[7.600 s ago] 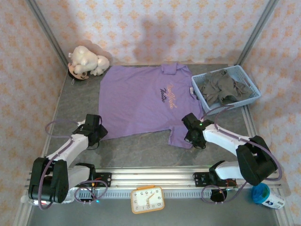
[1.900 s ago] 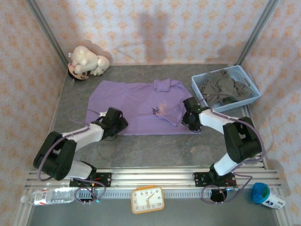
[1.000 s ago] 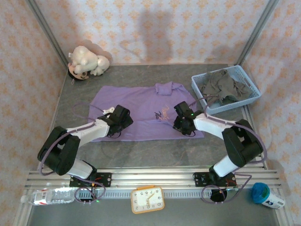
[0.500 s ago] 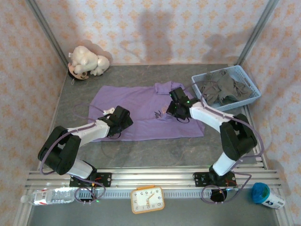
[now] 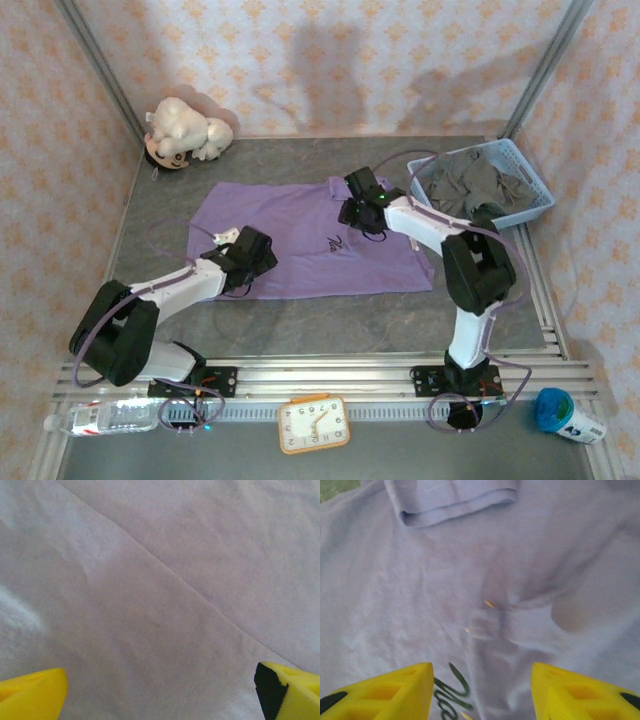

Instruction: Fold and stack the mixed laundry pile

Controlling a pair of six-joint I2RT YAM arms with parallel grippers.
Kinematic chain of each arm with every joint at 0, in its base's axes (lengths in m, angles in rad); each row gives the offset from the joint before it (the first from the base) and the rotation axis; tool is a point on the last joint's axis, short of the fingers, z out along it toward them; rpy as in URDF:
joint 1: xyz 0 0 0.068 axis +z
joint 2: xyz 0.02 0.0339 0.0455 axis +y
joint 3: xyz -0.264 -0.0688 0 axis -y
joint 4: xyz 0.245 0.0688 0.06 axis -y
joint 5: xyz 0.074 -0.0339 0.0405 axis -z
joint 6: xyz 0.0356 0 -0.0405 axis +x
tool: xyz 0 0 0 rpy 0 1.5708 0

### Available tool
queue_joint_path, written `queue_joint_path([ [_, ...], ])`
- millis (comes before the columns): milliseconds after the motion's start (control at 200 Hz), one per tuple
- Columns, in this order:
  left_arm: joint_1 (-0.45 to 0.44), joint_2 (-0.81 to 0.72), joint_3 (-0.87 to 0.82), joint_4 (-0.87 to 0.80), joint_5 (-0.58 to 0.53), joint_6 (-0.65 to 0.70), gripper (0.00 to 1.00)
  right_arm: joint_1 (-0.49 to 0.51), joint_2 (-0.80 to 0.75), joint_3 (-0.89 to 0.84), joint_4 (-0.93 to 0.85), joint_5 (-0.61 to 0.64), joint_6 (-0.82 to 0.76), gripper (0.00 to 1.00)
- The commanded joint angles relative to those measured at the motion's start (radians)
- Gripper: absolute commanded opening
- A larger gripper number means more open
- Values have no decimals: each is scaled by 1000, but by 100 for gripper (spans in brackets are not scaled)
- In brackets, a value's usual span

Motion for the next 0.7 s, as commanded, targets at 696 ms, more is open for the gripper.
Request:
queue_joint_path([
  [696, -69, -62, -13, -201, 31, -60, 96, -52, -308, -420, -100, 31, 90, 58],
])
